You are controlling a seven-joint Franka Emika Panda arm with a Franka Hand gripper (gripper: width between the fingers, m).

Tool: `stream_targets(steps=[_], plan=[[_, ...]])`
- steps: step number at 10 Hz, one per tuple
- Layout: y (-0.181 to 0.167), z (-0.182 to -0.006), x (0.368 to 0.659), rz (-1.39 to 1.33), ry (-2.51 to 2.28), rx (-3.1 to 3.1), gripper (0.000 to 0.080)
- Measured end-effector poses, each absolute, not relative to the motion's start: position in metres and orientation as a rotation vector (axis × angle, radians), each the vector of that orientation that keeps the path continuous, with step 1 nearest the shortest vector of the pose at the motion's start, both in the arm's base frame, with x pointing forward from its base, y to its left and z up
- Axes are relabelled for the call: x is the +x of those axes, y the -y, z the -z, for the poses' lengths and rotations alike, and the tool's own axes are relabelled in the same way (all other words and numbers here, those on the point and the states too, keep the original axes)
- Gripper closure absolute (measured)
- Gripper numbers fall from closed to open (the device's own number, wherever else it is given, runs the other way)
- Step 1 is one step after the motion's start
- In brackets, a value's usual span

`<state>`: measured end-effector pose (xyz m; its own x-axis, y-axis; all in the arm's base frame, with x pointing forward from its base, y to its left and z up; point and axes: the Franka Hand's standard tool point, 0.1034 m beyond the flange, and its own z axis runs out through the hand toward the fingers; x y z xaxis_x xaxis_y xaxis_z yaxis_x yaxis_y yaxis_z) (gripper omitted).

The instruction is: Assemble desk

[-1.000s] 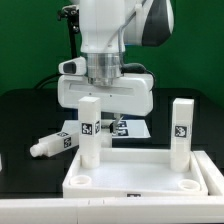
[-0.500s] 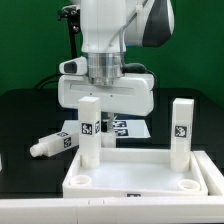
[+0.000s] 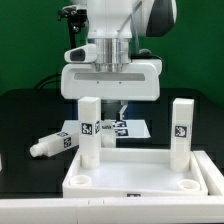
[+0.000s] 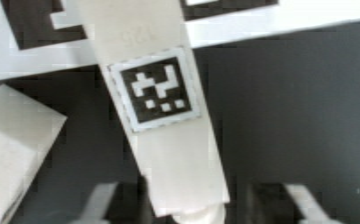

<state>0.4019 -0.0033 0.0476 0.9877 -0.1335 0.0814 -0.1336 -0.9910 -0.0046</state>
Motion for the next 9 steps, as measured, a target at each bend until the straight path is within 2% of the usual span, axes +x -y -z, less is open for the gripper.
stream_targets(steps=[1,2,3,4,5,7,9], plan=[[0.003,-0.047,0.402,-0.126,0.16,3.133,0.05],[0.004,-0.047,0.4,-0.123,0.169,3.133,0.0299],[0.01,-0.042,0.39,-0.094,0.2,3.131,0.0199],[0.014,-0.035,0.382,-0.08,0.206,3.123,0.0199],[0.018,-0.027,0.374,-0.066,0.207,3.111,0.016],[0.025,-0.012,0.364,-0.073,0.202,3.082,0.0153],[0.015,-0.007,0.362,-0.067,0.189,3.083,0.015]])
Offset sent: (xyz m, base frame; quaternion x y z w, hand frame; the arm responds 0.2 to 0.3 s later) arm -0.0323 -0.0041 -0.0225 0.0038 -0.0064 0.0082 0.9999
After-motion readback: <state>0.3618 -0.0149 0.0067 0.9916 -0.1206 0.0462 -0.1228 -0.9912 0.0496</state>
